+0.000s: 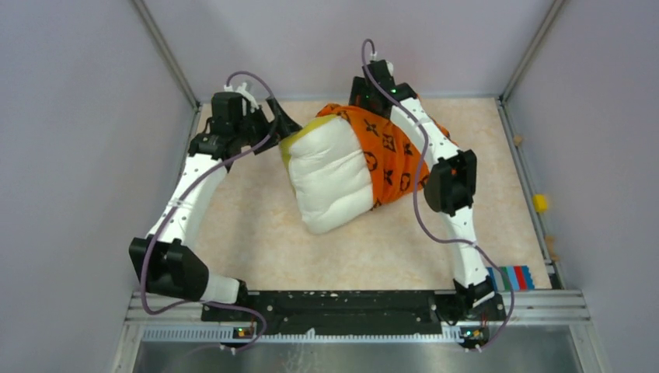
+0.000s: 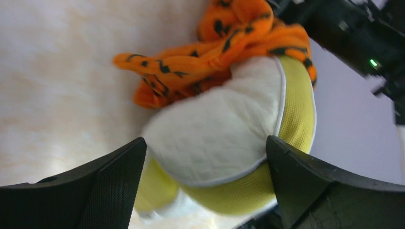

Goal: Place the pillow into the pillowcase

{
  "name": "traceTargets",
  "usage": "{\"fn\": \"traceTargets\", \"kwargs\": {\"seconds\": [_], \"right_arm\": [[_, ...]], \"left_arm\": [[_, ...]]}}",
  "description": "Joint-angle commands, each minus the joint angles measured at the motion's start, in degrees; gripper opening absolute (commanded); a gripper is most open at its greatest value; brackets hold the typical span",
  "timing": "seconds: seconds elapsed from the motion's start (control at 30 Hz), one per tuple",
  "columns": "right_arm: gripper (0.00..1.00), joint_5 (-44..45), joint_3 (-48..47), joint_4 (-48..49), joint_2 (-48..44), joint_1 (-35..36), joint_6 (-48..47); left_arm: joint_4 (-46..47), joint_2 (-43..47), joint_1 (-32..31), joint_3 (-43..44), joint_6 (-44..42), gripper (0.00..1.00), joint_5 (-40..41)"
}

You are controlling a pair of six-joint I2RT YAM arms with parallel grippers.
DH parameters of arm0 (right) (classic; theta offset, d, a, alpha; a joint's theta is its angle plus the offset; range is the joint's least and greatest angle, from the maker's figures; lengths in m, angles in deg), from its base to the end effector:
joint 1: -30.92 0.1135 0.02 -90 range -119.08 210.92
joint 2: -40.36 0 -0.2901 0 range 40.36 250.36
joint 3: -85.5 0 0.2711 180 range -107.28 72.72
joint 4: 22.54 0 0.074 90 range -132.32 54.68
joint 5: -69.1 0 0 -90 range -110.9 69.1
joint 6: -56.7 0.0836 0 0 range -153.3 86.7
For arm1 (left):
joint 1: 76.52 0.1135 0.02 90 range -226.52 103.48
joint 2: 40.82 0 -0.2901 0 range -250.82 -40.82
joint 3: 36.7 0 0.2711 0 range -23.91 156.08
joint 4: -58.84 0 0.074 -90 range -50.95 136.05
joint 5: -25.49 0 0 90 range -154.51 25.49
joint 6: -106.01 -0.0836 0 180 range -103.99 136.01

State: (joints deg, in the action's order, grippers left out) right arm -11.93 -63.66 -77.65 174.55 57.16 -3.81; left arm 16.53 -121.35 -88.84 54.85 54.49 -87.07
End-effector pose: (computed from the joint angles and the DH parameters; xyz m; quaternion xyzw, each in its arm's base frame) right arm 0.5474 0.2553 0.2906 0.0586 0.9027 0.1337 0.4046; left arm 0.3523 -0.1098 0.3729 -0.1000 0.8543 -0.3602 0.3611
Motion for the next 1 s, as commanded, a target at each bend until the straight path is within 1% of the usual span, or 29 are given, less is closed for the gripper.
{"fn": "traceTargets", "kwargs": {"seconds": [0.0,0.1,0.13,0.2,0.27,0.33,0.43,0.57,0.67,0.73,0.8,0.87,0.9,0.93,0.97], "right_arm": [[0.75,-2.4,-1.19,-2.26,-5.36,0.7,-2.87],[0.75,-0.23,7.09,3.27,-10.22,1.55,-4.37],[0.75,0.32,9.87,6.26,-11.81,2.15,-5.24],[0.75,1.6,14.12,9.69,-14.4,3.12,-7.09],[0.76,4.24,15.81,10.8,-15.66,4.54,-9.54],[0.76,4.5,15.92,10.72,-16.09,5.92,-12.4],[0.76,3.69,19.44,11.62,-18.15,9.94,-21.21],[0.77,4.4,29.46,15.65,-22.03,16.89,-32.14],[0.78,1.51,33.7,17.46,-22.31,18.68,-32.48],[0.77,0.83,34.89,17.71,-21.14,19.07,-31.94],[0.77,1.73,35.5,17.42,-20.27,20.03,-31.87],[0.77,3.08,36.26,17.9,-19.89,20.7,-31.83],[0.76,4.55,36.23,17.9,-19.47,20.91,-31.63],[0.74,6.01,35.89,17.42,-18.9,20.95,-31.16],[0.71,7.7,35.25,16.83,-18.18,21.0,-30.82]], "left_arm": [[-2.14,0.23,4.15,1.26,-10.01,0.99,7.63],[0.44,2.35,4.4,-5.35,-9.39,0.99,8.94],[1.72,3.56,4.42,-8.72,-8.94,0.99,9.35],[4.88,5.84,4.49,-13.63,-7.81,0.99,8.15],[6.3,7.82,4.49,-17.67,-6.59,0.99,6.11],[6.05,9.76,4.49,-21.61,-5.81,0.99,4.15],[3.14,13.71,4.49,-27.7,-3.55,0.99,2.95],[4.83,24.18,4.41,-39.66,1.45,0.97,0.87],[10.72,27.59,3.76,-46.95,6.23,0.96,-3.85],[16.12,27.33,2.97,-50.4,8.75,0.96,-6.02],[20.94,25.69,2.06,-52.44,10.28,0.95,-6.18],[24.47,23.06,1.69,-53.44,11.2,0.89,-5.51],[26.22,21.6,1.64,-53.83,11.73,0.82,-5.33],[27.84,20.23,1.62,-54.07,12.13,0.73,-5.3],[28.89,18.89,1.6,-54.1,12.37,0.59,-5.37]]}}
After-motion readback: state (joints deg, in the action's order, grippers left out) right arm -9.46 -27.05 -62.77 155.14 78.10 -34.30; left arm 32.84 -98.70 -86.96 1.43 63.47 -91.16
